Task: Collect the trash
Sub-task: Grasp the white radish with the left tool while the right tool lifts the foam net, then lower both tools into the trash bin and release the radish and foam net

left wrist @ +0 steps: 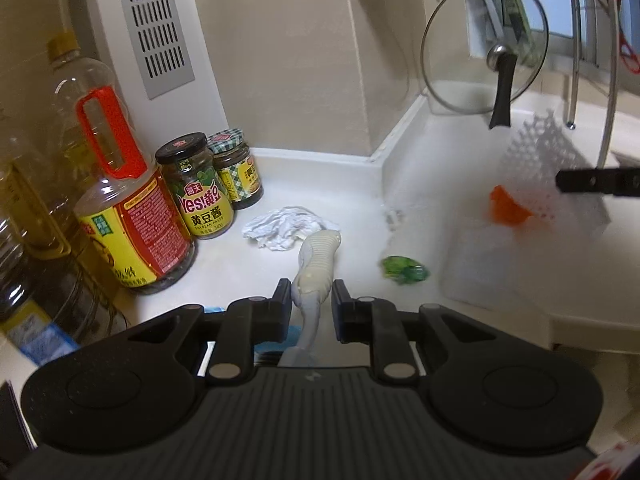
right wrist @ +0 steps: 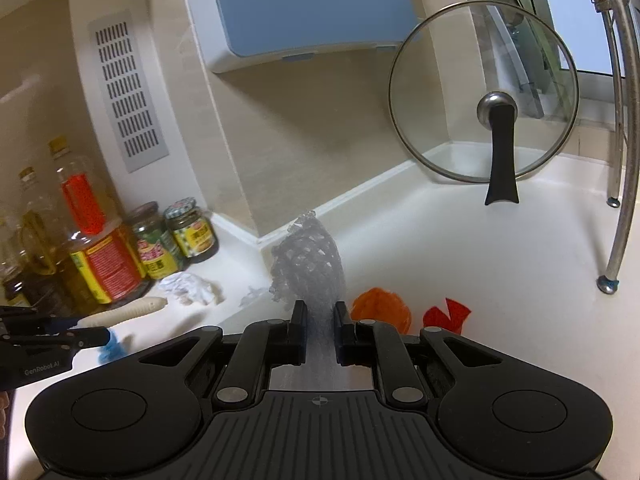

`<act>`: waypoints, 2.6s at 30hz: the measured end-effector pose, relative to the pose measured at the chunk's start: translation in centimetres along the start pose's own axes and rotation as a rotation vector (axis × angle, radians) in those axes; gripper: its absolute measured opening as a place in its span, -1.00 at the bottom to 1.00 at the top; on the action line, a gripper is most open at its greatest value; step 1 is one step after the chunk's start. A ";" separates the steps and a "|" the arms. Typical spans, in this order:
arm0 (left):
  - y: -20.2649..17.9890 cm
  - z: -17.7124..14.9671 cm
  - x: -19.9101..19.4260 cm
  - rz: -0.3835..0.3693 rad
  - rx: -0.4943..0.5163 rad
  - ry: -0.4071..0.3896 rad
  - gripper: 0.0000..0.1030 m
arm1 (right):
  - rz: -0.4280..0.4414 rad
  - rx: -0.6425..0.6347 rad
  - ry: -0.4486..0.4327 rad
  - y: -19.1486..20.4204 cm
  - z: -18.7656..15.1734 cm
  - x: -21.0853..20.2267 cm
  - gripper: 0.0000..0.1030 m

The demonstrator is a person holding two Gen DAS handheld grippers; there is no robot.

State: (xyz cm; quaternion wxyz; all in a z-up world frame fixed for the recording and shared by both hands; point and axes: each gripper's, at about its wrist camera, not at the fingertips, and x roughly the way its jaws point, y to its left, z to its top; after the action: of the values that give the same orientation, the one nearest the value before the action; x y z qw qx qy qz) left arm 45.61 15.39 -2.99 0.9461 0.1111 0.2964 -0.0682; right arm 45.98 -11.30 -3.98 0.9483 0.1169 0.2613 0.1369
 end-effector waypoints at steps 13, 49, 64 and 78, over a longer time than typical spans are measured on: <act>-5.3 -2.2 -7.7 -0.030 -0.106 -0.027 -0.63 | 0.125 0.050 0.056 -1.1 -2.8 -6.7 -0.74; -19.4 -16.4 -13.4 -0.041 -0.290 0.254 -0.64 | 0.244 0.034 0.403 -4.9 -17.6 -13.9 -0.74; -19.8 -21.6 -3.4 -0.140 -0.279 0.426 -0.63 | 0.070 0.088 0.492 -6.7 -23.9 -7.6 -0.74; -20.2 -23.6 1.7 -0.185 -0.282 0.480 -0.29 | -0.009 0.135 0.517 -7.9 -26.2 -5.9 -0.74</act>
State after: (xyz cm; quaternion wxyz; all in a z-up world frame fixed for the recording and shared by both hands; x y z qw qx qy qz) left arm 30.19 1.69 -26.33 0.8448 -0.0360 0.5272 -0.0842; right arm 28.88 -16.66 -25.45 0.8408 0.1399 0.5039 0.1402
